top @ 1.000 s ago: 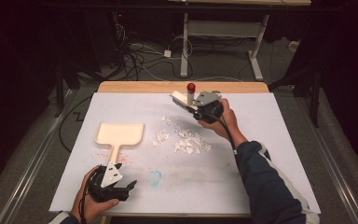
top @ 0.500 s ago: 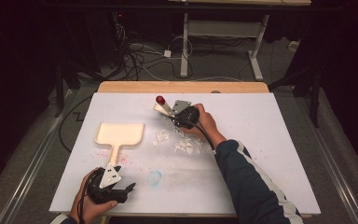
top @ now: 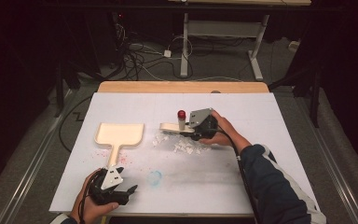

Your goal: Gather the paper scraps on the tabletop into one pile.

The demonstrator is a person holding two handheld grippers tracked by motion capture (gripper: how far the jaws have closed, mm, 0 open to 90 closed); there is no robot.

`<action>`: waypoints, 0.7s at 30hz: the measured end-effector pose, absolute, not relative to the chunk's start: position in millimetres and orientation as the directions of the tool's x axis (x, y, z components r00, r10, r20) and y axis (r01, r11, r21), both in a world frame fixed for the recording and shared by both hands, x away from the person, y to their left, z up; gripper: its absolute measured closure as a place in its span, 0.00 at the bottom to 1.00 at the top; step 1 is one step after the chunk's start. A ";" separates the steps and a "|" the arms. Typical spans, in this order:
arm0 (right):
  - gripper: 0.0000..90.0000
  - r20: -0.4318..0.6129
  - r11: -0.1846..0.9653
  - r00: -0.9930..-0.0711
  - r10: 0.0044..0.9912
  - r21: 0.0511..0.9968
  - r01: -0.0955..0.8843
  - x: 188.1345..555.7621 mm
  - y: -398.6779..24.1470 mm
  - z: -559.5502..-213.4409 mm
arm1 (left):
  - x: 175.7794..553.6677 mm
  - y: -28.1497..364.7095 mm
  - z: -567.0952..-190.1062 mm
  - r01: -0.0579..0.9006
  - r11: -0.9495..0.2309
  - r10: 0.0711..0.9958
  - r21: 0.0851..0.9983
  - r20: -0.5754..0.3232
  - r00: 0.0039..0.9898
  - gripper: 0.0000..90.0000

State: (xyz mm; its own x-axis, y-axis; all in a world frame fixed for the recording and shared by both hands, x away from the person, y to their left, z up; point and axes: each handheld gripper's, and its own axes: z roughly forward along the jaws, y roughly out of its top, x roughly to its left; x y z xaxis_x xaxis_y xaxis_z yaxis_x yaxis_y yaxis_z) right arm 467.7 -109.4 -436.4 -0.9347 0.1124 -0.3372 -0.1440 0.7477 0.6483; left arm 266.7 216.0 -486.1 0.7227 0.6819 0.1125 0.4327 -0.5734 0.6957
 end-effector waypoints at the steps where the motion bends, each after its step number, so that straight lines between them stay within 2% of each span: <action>1: 0.75 -0.337 0.747 -0.936 0.106 0.648 -0.148 465.6 -114.4 -435.6 | 266.5 215.8 -485.2 0.431 -0.568 0.681 0.701 0.107 0.725 0.24; 8: 0.75 -0.356 0.721 -0.916 0.186 0.683 -0.119 462.0 -130.4 -429.9 | 268.3 213.3 -483.7 0.420 -0.568 0.676 0.707 0.110 0.729 0.24; 10: 0.75 -0.374 0.690 -0.891 0.258 0.717 -0.101 462.5 -131.7 -422.6 | 269.1 213.0 -483.2 0.417 -0.568 0.674 0.709 0.110 0.730 0.24; 14: 0.75 -0.385 0.656 -0.865 0.323 0.750 -0.088 459.6 -131.2 -411.4 | 270.6 215.1 -482.0 0.410 -0.571 0.674 0.712 0.121 0.728 0.24; 19: 0.75 -0.340 0.609 -0.842 0.418 0.793 -0.018 451.5 -126.1 -392.8 | 270.6 219.3 -479.4 0.395 -0.568 0.677 0.722 0.137 0.723 0.24; 21: 0.75 -0.289 0.573 -0.838 0.463 0.819 0.034 446.1 -123.4 -386.4 | 269.7 220.1 -477.6 0.385 -0.566 0.675 0.729 0.141 0.725 0.24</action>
